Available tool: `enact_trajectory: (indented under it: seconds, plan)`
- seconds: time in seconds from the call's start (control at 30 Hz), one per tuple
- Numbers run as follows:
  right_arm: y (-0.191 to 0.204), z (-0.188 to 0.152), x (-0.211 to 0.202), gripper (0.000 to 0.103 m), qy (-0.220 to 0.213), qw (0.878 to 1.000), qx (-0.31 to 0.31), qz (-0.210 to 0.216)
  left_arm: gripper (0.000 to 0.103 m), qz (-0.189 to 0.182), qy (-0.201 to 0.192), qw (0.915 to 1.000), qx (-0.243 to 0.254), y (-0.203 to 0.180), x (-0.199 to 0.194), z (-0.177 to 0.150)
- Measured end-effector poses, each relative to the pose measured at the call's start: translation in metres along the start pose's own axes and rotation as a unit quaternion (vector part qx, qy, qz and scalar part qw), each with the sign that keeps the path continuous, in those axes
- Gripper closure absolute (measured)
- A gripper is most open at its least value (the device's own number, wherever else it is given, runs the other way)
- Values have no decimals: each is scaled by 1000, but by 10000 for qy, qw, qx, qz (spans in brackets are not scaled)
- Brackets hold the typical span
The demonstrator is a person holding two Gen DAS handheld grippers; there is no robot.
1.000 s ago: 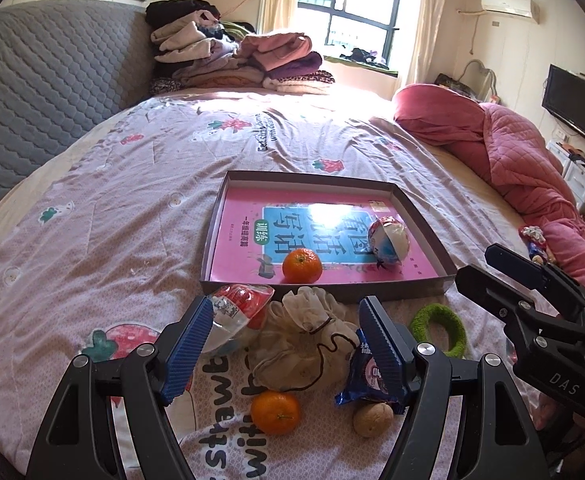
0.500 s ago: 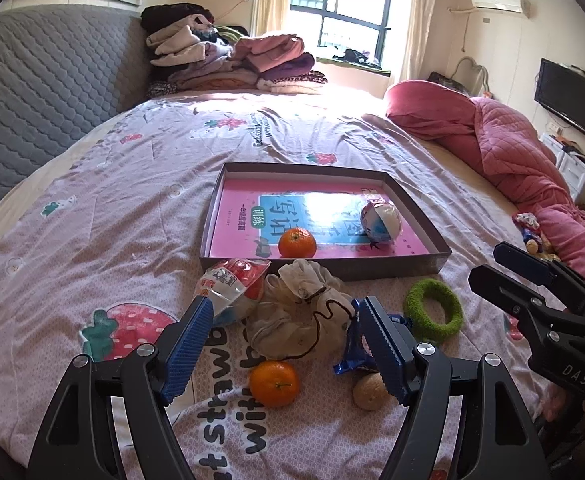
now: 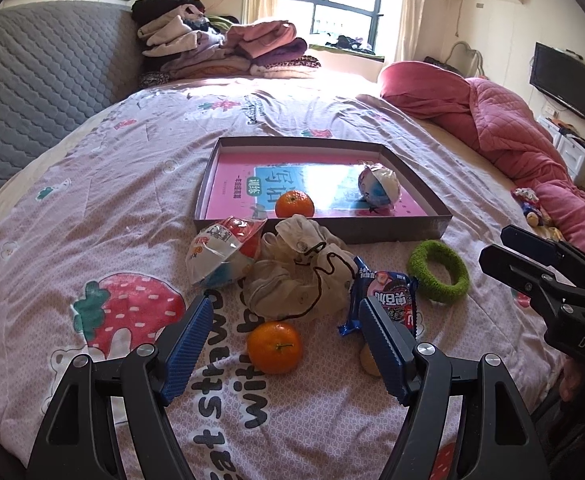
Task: Organize objects
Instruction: 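Withdraw both grippers from the tray back toward the remaining items, then grasp the second orange with left gripper while right gripper grasps the green fuzzy ring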
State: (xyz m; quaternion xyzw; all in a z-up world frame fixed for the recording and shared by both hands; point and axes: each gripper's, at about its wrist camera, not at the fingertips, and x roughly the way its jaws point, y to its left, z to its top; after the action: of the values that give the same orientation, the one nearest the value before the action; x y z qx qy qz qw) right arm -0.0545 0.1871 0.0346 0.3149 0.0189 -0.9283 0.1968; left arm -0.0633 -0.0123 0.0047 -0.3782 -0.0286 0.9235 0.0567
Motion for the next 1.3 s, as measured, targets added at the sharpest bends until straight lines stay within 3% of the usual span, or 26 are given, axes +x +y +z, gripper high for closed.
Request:
enact_trajectory:
  seconds: [0.3, 0.87, 1.3]
  plan:
    - [-1, -8, 6, 43, 162, 9998, -66, -85, 26, 8, 179, 9998, 73, -2, 8, -10]
    - [-8, -28, 35, 43, 910, 9945, -257, -460, 26, 25, 395, 9992, 59, 0, 20, -21]
    - [-4, -35, 45, 43, 1069, 9917, -489, -525, 26, 75, 438, 9990, -60, 9, 29, -23]
